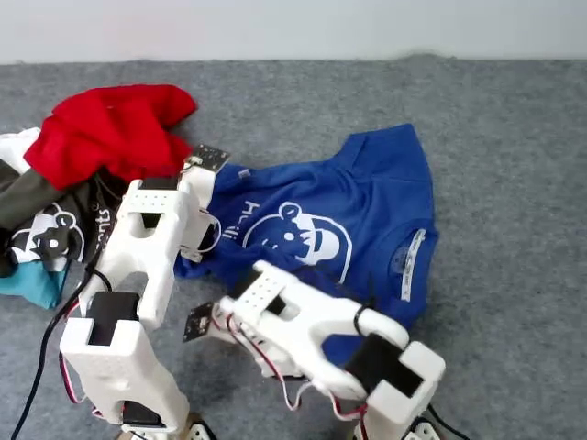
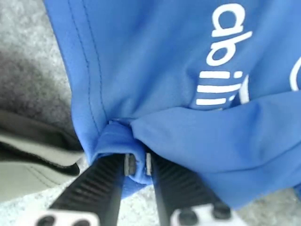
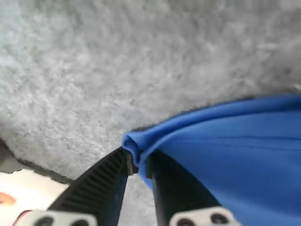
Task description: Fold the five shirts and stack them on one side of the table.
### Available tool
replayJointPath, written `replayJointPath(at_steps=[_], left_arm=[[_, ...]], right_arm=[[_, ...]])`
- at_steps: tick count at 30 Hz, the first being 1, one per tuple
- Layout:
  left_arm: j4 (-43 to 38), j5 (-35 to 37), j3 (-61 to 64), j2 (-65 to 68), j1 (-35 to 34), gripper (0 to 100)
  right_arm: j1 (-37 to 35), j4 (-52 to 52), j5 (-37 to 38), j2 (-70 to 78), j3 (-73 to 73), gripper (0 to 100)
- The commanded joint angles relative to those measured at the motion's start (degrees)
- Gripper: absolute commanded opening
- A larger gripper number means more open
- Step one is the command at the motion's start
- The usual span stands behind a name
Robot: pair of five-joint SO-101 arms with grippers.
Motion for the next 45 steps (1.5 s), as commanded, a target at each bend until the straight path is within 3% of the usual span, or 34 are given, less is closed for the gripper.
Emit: replayJointPath(at_steps=[1,4,11,15,28,35,40,45], left_arm=[[-1.23,0.44,0.48,0.26,0.09,3],[1.14,0.44,-0.92,-0.97,0.09,3],[24.44,0.44,-18.86,-9.41,0.09,3],[32.09,-0.62,-24.66,-12.4,-0.26,3],[32.79,-2.37,-24.75,-21.54,-0.44,3],[32.79,-2.37,-21.05,-23.91,-5.8,3],[32.88,-2.37,-11.21,-23.91,-6.95,3],[32.88,-4.48,-0.4,-23.91,-6.07,3]], right_arm=[[6.29,7.25,0.0,-1.89,-5.98,1.0],[13.23,13.05,0.0,-8.13,-12.4,1.0],[26.86,23.78,0.09,-24.66,-22.77,1.0],[32.75,23.96,-0.35,-35.12,-22.95,1.0],[51.03,23.96,0.0,-63.25,-23.21,1.0],[64.48,23.87,-0.44,-72.13,-23.12,1.0],[65.63,24.22,-0.62,-75.74,-21.19,1.0],[65.36,24.31,-5.45,-76.35,-10.55,1.0]])
